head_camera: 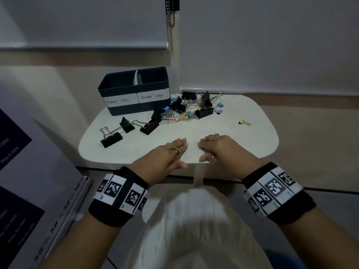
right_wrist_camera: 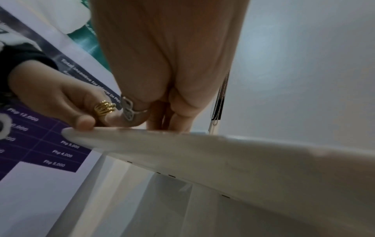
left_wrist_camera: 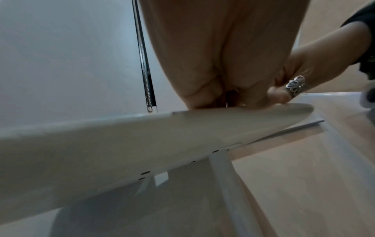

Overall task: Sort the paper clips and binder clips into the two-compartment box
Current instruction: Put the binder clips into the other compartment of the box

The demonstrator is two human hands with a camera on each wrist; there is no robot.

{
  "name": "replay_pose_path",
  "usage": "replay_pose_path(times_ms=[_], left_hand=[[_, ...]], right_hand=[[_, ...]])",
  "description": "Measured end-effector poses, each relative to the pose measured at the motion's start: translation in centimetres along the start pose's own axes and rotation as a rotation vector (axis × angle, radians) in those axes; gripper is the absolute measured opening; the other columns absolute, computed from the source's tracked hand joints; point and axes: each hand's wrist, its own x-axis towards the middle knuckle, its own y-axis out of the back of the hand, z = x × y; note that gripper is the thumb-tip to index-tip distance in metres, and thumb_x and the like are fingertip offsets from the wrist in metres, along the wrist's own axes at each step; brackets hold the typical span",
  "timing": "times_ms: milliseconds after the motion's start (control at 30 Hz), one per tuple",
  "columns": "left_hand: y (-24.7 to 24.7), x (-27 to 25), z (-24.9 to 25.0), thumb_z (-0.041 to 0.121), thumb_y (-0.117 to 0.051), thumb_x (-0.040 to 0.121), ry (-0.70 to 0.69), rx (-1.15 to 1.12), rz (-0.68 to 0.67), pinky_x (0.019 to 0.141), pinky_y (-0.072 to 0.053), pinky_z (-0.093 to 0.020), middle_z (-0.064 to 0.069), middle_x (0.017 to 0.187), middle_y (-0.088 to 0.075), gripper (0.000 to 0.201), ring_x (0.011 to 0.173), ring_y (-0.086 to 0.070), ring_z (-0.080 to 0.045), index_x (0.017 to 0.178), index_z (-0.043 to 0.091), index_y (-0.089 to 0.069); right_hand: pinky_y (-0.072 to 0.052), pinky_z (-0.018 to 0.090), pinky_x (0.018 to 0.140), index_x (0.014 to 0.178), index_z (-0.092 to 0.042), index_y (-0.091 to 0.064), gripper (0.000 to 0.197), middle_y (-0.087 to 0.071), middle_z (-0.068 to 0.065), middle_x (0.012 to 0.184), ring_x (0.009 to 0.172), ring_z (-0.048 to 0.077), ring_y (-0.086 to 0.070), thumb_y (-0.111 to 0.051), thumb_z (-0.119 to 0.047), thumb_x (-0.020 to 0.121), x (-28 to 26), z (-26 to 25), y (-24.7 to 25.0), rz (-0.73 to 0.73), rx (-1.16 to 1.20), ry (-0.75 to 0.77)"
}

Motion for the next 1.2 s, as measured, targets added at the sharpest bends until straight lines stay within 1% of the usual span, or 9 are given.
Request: replay_pose_path(times_ms=[133,267,467,567,700,867,967,1067,1200], left_hand=[[-1.2,-0.9,0.1,0.002,-0.042,0.096,-0.006,0.164,0.084,0.114,-0.012,-0.012,-0.001,0.158,-0.007,0.059,0.146,-0.012,-0.011,0.148,0.012,-0.017],[-3.1,-2.0,1.2,-0.007,-0.06,0.057,-0.101,0.205,0.435,0.074,-0.056,-0.025,-0.018,0.11,-0.069,0.05,0.095,-0.071,-0.023,0.104,0.001,-0.07],[-4.0,-3.1,1.7,-0.012,-0.081,0.046,-0.097,0.244,0.537,0.049,-0.059,-0.036,-0.015,0.084,-0.074,0.043,0.073,-0.074,-0.026,0.087,0.0,-0.075],[-4.1,-3.3,1.7,-0.013,-0.087,0.039,-0.101,0.205,0.523,0.048,-0.059,-0.035,-0.014,0.081,-0.075,0.05,0.07,-0.074,-0.026,0.086,0.0,-0.075],[-2.4,-4.1,1.6,-0.004,-0.069,0.064,-0.09,0.169,0.531,0.05,-0.059,-0.03,-0.012,0.075,-0.074,0.018,0.063,-0.072,-0.023,0.08,0.001,-0.076],[3.9,-5.1,-0.8,-0.01,-0.074,0.067,0.074,0.053,0.775,0.064,-0.056,-0.021,-0.014,0.075,-0.074,0.015,0.062,-0.071,-0.022,0.08,-0.002,-0.076],[9.0,-4.8,-2.9,-0.001,-0.067,0.08,0.271,-0.15,0.911,0.074,-0.045,-0.006,-0.014,0.092,-0.072,0.016,0.08,-0.065,-0.018,0.095,-0.007,-0.071],[12.9,-3.0,-6.0,0.004,-0.065,0.084,0.363,-0.178,0.93,0.083,-0.046,-0.015,-0.018,0.098,-0.07,0.02,0.09,-0.064,-0.02,0.101,-0.006,-0.07],[16.3,1.3,-10.1,0.005,-0.061,0.088,0.56,-0.275,0.802,0.074,-0.05,-0.014,-0.009,0.079,-0.074,0.015,0.08,-0.068,-0.011,0.085,-0.006,-0.07]], right_hand=[[-0.051,0.029,0.09,0.109,0.0,-0.066,0.023,-0.061,0.015,0.117,0.095,0.022,-0.07,-0.056,-0.003,0.088,-1.2,-0.4,-0.5,-0.074,-0.022,0.028],[-0.058,0.033,0.05,0.069,-0.003,-0.07,0.011,-0.069,0.013,0.07,0.063,0.029,-0.07,-0.071,0.003,0.06,-2.3,-1.3,-1.9,0.097,-0.151,0.031],[-0.053,0.03,0.039,0.063,-0.005,-0.07,0.027,-0.068,0.011,0.061,0.053,0.028,-0.067,-0.079,0.007,0.041,-3.4,-2.5,-3.1,0.17,-0.226,0.003],[-0.051,0.027,0.037,0.062,-0.005,-0.071,0.034,-0.068,0.011,0.06,0.05,0.027,-0.066,-0.083,0.009,0.033,-3.8,-2.7,-3.2,0.201,-0.202,0.027],[-0.051,0.022,0.039,0.063,-0.007,-0.073,0.034,-0.069,0.006,0.06,0.05,0.022,-0.066,-0.082,0.009,0.035,-3.9,-2.7,-2.8,0.226,-0.185,0.091],[-0.047,0.017,0.046,0.056,-0.012,-0.073,0.023,-0.066,-0.001,0.05,0.043,0.015,-0.062,-0.075,0.008,0.044,-2.8,-2.4,0.4,0.238,-0.051,0.207],[-0.042,0.011,0.063,0.065,-0.01,-0.076,0.01,-0.073,0.0,0.06,0.051,0.01,-0.066,-0.071,-0.004,0.06,-1.0,-2.7,4.3,0.301,0.04,0.17],[-0.048,0.013,0.075,0.079,-0.008,-0.078,0.007,-0.076,0.005,0.075,0.065,0.014,-0.07,-0.074,-0.007,0.074,3.5,-3.5,8.2,0.337,-0.004,0.112],[-0.048,0.017,0.076,0.094,-0.005,-0.075,0.016,-0.075,0.008,0.09,0.072,0.011,-0.064,-0.071,-0.013,0.08,11.1,-5.0,10.7,0.28,0.092,-0.065]])
